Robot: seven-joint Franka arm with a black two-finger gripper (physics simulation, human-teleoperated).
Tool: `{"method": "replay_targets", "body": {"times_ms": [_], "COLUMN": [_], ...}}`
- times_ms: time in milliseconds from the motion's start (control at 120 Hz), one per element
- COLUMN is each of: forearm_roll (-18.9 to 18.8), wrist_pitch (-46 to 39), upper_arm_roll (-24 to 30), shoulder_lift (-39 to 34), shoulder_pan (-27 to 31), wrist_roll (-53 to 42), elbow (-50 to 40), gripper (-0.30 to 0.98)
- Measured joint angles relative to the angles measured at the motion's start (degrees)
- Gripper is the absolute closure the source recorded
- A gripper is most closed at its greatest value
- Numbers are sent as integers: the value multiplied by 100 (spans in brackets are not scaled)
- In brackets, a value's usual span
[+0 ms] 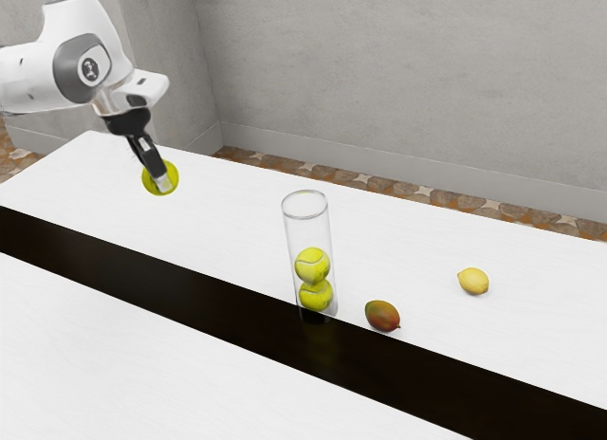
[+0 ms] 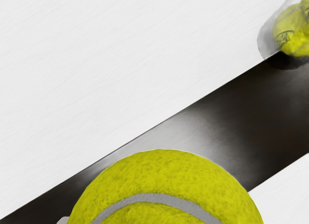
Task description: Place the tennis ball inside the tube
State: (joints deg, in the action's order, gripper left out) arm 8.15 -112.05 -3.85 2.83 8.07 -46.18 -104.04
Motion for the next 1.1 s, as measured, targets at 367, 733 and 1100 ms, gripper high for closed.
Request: {"method": "replay_targets", "body": {"times_ms": [367, 733, 1100], "forearm_roll": [12, 133, 332], "wrist_pitch": [291, 443, 495], "upper_arm_roll": [478, 499, 629], "shoulder_lift": [1, 349, 626], "shoulder_pan": [-195, -929, -1348], "wrist_roll": [-30, -48, -15], "elbow": [554, 1145, 1239], "gripper": [32, 31, 30]}}
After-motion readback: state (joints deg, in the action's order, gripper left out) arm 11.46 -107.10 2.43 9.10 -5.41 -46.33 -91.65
